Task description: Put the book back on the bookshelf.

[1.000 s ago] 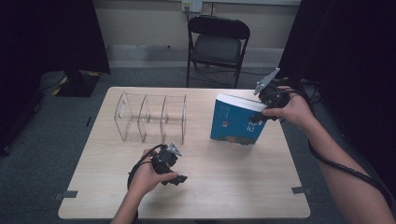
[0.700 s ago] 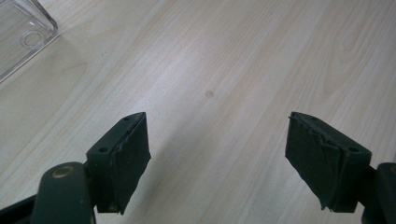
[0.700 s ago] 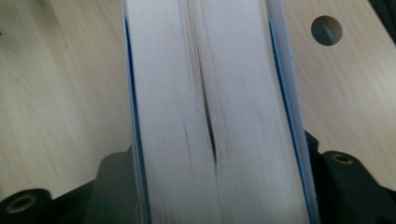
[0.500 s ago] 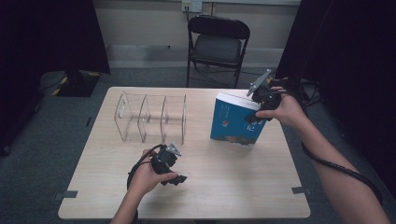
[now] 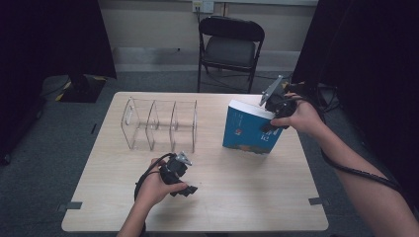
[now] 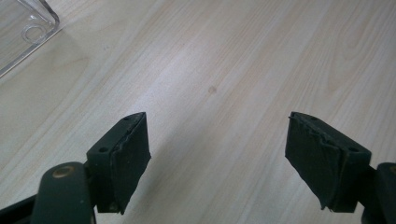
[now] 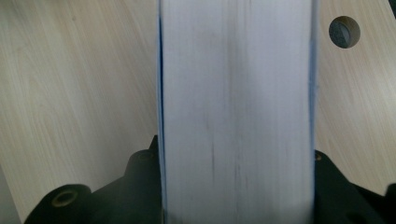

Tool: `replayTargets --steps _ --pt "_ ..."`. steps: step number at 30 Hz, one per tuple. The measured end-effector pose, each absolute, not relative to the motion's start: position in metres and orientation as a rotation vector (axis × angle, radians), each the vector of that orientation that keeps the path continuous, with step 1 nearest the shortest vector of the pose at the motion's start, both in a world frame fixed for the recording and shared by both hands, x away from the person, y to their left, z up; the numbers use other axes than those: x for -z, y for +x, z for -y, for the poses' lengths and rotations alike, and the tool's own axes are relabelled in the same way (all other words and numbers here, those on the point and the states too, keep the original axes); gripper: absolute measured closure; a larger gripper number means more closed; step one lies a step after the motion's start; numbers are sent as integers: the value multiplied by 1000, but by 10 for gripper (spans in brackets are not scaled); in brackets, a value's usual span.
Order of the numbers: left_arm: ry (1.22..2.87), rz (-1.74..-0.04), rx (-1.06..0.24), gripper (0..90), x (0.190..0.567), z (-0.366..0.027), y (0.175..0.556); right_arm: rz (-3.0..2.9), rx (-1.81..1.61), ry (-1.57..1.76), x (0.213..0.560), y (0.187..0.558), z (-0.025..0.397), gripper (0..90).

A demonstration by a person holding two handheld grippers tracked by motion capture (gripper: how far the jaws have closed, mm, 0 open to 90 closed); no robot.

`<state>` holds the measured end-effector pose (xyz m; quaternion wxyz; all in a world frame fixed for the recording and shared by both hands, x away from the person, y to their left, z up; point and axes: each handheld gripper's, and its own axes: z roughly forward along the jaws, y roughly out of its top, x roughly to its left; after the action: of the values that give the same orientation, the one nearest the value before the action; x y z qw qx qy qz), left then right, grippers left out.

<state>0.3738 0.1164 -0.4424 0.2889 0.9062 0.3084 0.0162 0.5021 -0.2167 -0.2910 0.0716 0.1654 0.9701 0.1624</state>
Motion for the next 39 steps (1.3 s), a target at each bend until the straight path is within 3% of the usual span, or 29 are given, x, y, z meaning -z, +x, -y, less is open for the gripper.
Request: replayTargets --steps 14,30,39 --pt "2415 -840 -35 217 445 -119 374 -2961 -512 494 282 494 218 611" --pt "2400 -832 -50 206 442 -119 372 -3041 -616 269 277 434 194 610" --pt "2385 -827 -13 185 444 -116 371 -3049 -698 185 284 422 192 608"
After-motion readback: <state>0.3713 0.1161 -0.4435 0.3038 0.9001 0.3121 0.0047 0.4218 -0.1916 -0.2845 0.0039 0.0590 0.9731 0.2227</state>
